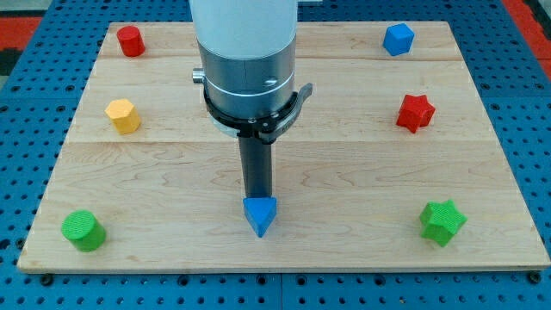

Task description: Point your arm at red star

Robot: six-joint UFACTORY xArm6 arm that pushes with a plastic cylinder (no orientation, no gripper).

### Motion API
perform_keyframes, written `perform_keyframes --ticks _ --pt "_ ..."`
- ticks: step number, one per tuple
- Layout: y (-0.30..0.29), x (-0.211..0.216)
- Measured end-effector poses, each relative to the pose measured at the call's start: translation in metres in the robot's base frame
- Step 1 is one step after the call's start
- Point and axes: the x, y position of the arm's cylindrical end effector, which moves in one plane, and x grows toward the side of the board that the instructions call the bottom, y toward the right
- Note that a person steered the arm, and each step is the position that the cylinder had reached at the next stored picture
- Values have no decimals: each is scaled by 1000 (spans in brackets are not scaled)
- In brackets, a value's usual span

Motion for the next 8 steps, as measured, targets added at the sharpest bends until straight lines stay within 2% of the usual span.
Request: perform_keyframes --ticks 6,7,8 --pt "6 -33" --pt "36 -34" --pt "109 -45"
